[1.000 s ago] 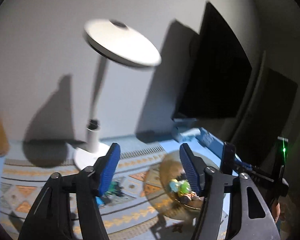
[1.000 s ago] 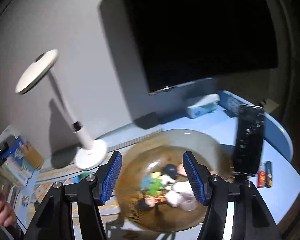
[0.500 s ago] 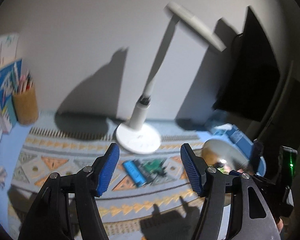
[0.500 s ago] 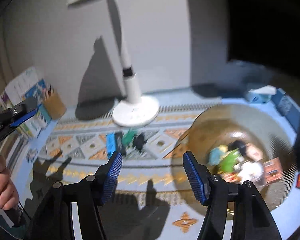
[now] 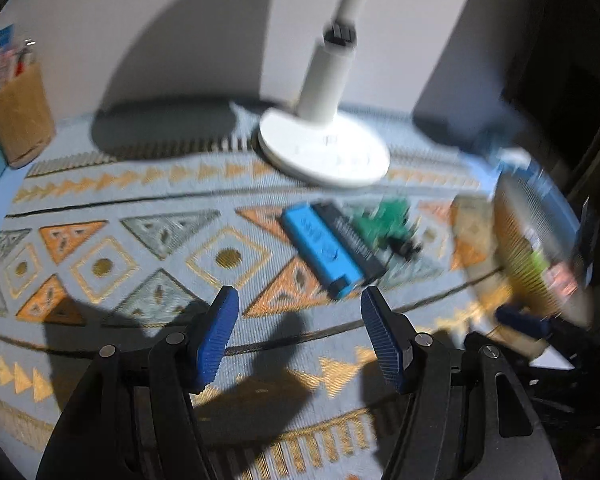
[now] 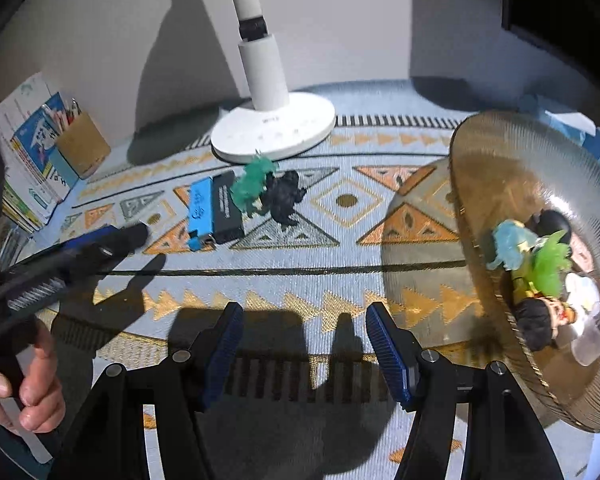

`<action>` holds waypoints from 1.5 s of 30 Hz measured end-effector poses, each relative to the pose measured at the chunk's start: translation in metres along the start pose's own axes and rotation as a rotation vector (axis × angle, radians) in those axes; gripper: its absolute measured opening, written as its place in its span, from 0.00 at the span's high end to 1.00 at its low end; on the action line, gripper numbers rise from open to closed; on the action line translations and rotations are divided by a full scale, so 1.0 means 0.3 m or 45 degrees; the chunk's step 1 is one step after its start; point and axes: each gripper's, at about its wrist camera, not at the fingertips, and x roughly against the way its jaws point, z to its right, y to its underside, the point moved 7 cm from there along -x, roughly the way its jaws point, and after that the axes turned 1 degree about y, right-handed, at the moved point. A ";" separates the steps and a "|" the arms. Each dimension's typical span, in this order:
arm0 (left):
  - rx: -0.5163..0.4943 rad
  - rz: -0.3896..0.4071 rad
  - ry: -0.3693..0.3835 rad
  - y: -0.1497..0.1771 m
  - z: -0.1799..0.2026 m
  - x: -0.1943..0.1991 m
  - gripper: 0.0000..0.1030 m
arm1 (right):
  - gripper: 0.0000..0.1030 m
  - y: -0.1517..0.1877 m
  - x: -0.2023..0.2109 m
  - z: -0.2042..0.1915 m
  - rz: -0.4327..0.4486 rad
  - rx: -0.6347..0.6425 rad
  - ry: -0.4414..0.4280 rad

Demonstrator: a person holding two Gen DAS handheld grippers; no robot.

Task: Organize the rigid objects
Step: 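Grasp blue lighter with left tool while right tool grasps black lighter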

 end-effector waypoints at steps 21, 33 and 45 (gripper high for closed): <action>-0.060 -0.017 -0.137 -0.042 -0.032 -0.118 0.40 | 0.40 -0.027 -0.108 -0.055 -0.064 0.099 0.006; 0.019 0.039 -0.009 -0.050 -0.094 -0.085 0.43 | 0.47 -0.139 -0.195 -0.162 -0.017 0.144 -0.102; 0.080 0.056 0.048 -0.057 -0.103 -0.079 0.43 | 0.73 -0.198 -0.250 -0.209 0.062 0.261 -0.032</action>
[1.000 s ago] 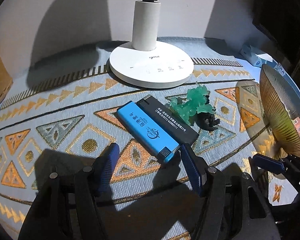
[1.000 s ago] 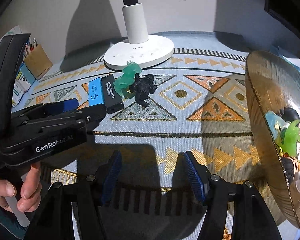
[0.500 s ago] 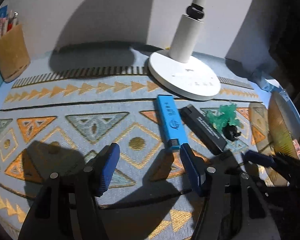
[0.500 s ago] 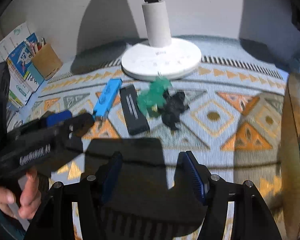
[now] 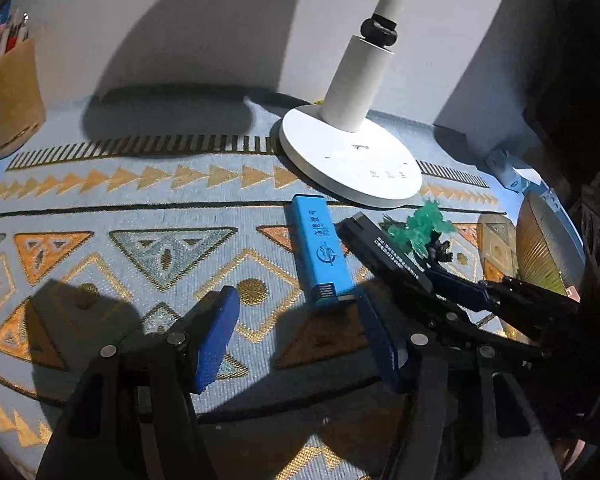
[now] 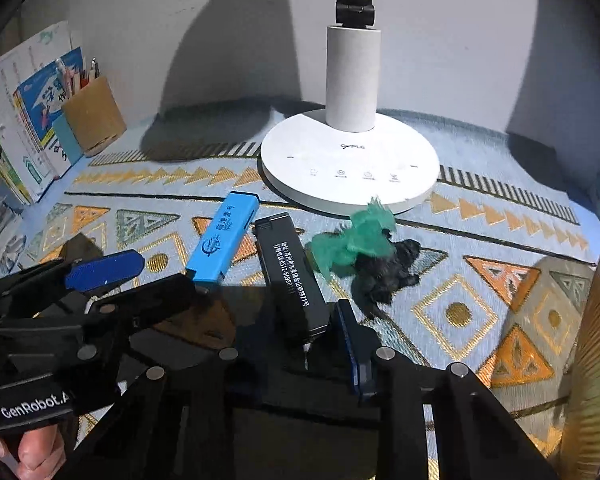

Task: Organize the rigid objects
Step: 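Grasp blue lighter with left tool while right tool grasps black lighter, then carry blue and black lighters over the amber bowl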

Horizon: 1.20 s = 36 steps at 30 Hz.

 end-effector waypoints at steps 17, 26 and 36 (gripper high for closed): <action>-0.301 -0.061 -0.209 -0.008 0.144 -0.080 0.78 | 0.73 0.207 0.170 0.050 -0.029 -0.054 -0.018; -0.274 -0.024 -0.115 0.238 0.187 0.159 0.79 | 0.73 0.403 0.320 0.041 -0.015 -0.024 -0.006; -0.207 -0.028 -0.038 0.337 0.162 0.196 0.67 | 0.47 0.490 0.373 -0.009 -0.032 0.011 0.016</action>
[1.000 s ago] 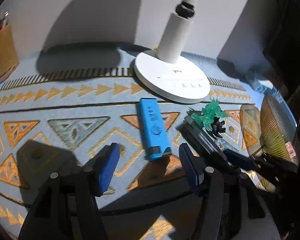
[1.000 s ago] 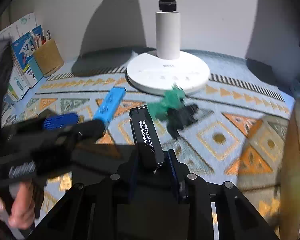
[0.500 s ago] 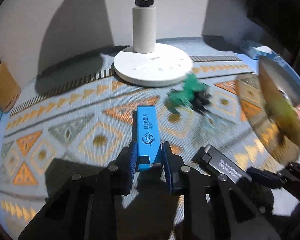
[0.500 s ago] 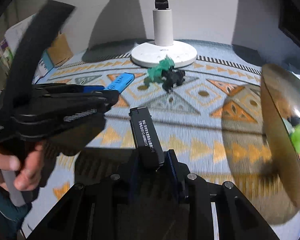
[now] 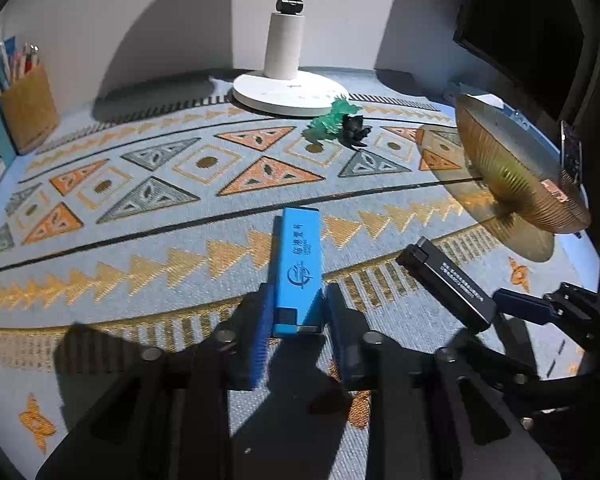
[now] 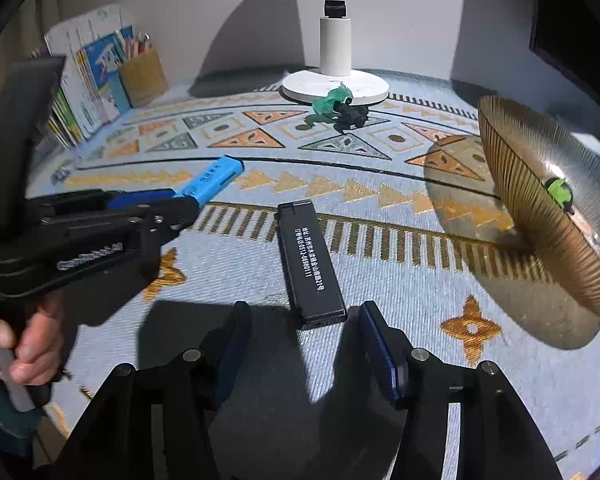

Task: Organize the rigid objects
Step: 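Carry blue and black lighters over the amber bowl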

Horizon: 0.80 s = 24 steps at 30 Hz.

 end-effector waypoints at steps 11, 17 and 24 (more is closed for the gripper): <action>-0.094 -0.008 -0.111 -0.017 0.028 -0.036 0.64 | 0.64 -0.086 -0.055 -0.005 -0.003 -0.017 0.035; -0.109 0.004 -0.125 -0.022 0.028 -0.030 0.80 | 0.77 -0.081 -0.044 -0.073 0.009 0.054 0.028; -0.062 0.115 -0.060 -0.077 0.035 0.094 0.80 | 0.77 -0.105 0.043 -0.111 0.041 -0.115 -0.299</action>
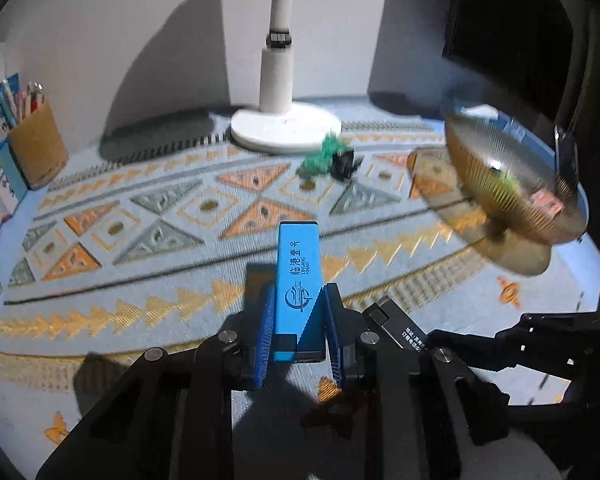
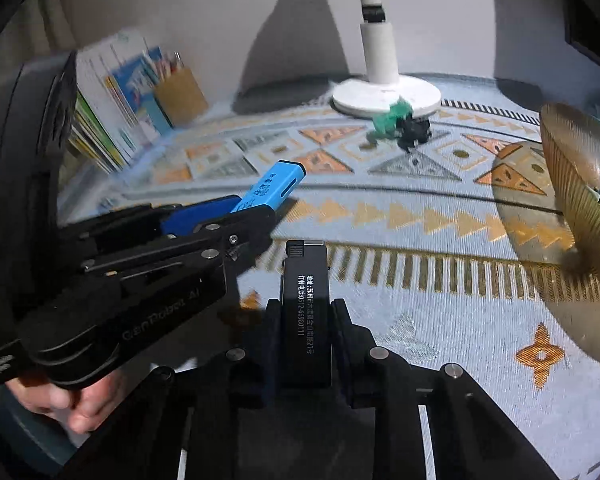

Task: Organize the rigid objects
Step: 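Carry blue and black lighters over the amber bowl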

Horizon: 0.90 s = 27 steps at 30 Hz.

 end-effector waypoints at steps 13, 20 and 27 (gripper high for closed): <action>-0.094 0.351 0.157 -0.340 0.196 0.287 0.80 | 0.77 -0.192 0.492 0.290 0.436 -0.233 0.206; -0.148 0.447 0.300 -0.525 0.404 0.319 0.80 | 0.77 -0.214 0.783 0.589 0.623 -0.403 0.491; -0.217 0.388 0.399 -0.593 0.632 0.190 0.80 | 0.77 -0.163 0.844 0.785 0.627 -0.533 0.620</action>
